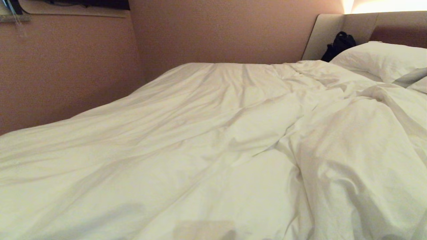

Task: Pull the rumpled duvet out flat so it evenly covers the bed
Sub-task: Flatten the corners of the folded blanket

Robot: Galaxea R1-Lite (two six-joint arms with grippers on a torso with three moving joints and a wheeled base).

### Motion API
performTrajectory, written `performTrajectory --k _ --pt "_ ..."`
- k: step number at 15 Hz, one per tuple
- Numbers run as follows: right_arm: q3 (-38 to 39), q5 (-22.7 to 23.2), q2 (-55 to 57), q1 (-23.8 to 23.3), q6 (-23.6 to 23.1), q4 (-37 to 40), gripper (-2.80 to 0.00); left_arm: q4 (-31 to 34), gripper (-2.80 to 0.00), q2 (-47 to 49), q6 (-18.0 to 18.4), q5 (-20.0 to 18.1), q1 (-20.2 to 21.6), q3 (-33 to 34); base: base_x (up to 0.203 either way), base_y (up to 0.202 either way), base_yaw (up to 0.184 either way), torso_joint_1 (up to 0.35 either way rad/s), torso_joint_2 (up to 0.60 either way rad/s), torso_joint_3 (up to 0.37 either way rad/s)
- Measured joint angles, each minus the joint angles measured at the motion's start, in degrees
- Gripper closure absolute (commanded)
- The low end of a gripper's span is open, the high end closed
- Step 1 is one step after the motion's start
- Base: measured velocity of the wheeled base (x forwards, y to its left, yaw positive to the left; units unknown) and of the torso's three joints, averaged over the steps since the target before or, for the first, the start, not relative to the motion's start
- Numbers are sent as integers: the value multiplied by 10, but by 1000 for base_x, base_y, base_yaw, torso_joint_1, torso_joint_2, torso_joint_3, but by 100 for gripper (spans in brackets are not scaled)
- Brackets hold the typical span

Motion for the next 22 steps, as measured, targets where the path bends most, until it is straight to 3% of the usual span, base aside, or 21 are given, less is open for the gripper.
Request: performTrajectory --k 7,8,15,19,22 --pt "0 0 0 0 0 0 0 -1 0 11 20 -16 11 24 0 0 0 0 0 0" --pt "0 0 0 0 0 0 0 -2 -280 10 31 -20 12 32 0 0 0 0 0 0" --pt "0 0 0 0 0 0 0 3 -280 -37 46 -37 11 115 0 0 0 0 0 0" --pt "0 0 0 0 0 0 0 23 -280 -102 44 -85 10 172 0 0 0 0 0 0" --pt "0 0 0 0 0 0 0 85 -280 -156 43 -144 8 180 0 0 0 0 0 0"
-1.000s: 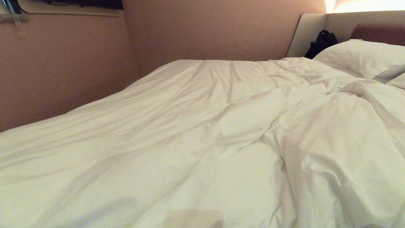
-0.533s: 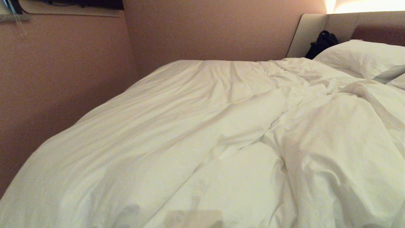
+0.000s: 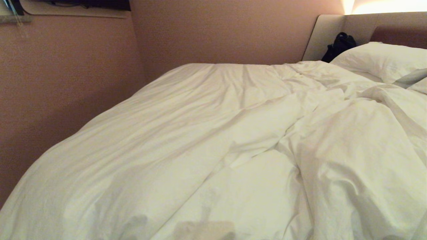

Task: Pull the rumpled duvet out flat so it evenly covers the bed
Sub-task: Flatten the corners of the folded blanket, then hold the folded corner of the quilt

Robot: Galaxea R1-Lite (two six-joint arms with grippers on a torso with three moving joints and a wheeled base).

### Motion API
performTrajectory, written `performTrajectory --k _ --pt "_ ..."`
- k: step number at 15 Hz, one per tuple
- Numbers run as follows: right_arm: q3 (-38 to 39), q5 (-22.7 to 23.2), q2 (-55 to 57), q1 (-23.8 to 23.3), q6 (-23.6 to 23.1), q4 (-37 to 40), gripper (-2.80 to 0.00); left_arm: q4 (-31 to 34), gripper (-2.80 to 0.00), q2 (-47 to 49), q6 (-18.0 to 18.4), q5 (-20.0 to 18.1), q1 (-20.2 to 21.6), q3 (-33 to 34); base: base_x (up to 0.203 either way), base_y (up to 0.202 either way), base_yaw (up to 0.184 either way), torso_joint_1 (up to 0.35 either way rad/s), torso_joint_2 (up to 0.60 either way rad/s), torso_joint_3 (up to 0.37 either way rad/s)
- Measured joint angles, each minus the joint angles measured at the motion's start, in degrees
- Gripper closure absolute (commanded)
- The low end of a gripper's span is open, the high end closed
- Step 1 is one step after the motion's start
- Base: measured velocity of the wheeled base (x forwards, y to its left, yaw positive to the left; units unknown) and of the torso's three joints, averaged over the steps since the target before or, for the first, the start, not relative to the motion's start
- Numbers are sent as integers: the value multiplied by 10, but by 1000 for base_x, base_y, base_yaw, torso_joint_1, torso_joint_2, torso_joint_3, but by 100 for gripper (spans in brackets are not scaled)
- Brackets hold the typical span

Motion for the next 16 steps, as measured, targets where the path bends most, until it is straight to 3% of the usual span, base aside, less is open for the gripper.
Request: performTrajectory --k 4,9,12,13,16 --pt "0 0 0 0 0 0 0 96 -280 -86 -1 -85 0 3 0 0 0 0 0 0" --pt "0 0 0 0 0 0 0 208 -280 -180 -4 -124 0 2 0 0 0 0 0 0" --pt "0 0 0 0 0 0 0 240 -280 -238 -5 -141 0 5 0 0 0 0 0 0" --pt "0 0 0 0 0 0 0 250 0 -259 -5 -147 0 9 0 0 0 0 0 0" --pt "0 0 0 0 0 0 0 277 0 -343 -6 -158 0 28 0 0 0 0 0 0"
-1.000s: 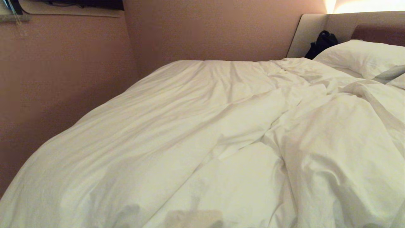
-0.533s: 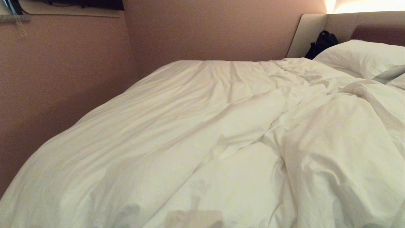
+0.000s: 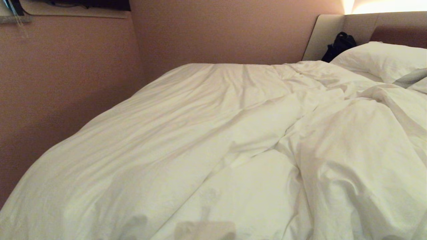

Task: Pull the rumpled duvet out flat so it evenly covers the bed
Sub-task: Hold the folded corner of the quilt

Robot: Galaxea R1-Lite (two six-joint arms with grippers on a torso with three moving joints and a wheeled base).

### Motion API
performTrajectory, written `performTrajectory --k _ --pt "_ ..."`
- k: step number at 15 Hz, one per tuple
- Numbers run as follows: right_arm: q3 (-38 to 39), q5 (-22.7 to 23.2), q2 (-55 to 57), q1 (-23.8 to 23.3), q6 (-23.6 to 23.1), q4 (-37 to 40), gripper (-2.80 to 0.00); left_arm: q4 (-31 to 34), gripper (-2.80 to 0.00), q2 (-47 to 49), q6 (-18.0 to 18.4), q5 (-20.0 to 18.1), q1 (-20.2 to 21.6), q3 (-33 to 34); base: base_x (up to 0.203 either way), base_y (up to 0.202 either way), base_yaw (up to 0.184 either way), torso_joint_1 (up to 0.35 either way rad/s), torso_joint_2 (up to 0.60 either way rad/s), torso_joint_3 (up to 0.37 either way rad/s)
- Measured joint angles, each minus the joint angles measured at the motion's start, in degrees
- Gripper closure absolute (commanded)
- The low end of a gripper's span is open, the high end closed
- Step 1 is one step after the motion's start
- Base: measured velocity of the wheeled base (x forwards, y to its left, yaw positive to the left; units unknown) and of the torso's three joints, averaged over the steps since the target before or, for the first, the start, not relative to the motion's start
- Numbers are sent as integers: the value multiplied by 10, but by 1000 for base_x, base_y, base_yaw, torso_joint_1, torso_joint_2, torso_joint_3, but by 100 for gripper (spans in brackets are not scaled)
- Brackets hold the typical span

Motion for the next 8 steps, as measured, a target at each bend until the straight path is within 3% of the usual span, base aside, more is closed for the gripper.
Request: performTrajectory --k 3,6,8 --pt "0 0 0 0 0 0 0 4 0 -107 -1 -3 0 42 0 0 0 0 0 0" --pt "0 0 0 0 0 0 0 1 0 -226 -25 -5 -5 80 0 0 0 0 0 0" --pt "0 0 0 0 0 -1 0 2 0 -272 -55 2 -41 87 0 0 0 0 0 0"
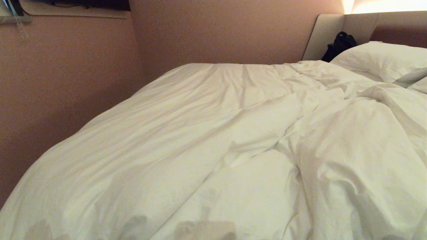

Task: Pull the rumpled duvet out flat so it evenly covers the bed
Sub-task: Hold the folded corner of the quilt

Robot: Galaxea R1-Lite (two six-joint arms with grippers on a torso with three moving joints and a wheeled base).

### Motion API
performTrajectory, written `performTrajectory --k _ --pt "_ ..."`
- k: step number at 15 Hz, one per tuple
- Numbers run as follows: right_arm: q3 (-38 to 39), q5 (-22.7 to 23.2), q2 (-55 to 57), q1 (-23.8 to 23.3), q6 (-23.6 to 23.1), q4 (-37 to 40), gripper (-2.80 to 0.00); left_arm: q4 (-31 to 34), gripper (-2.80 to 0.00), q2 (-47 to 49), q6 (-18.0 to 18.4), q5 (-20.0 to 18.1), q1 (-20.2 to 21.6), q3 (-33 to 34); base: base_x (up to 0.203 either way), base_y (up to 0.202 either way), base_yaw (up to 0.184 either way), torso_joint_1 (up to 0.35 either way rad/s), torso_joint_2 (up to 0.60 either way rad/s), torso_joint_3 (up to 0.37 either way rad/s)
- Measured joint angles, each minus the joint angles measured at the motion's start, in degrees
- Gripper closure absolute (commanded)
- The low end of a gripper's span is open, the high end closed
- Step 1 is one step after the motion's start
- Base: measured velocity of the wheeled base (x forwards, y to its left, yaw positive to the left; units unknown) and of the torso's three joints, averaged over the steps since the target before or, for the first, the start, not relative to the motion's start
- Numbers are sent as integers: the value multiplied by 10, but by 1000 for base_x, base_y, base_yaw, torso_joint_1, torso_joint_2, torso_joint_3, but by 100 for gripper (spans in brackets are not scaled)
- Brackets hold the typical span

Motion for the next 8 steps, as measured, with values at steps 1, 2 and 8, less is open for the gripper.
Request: performTrajectory --k 1,2,8 --pt "0 0 0 0 0 1 0 -1 0 -11 -17 9 -25 0 0 0 0 0 0 0" --pt "0 0 0 0 0 0 0 -3 0 -17 -36 26 -62 -4 0 0 0 0 0 0" --pt "0 0 0 0 0 1 0 -110 0 -45 -237 275 -377 -19 0 0 0 0 0 0"
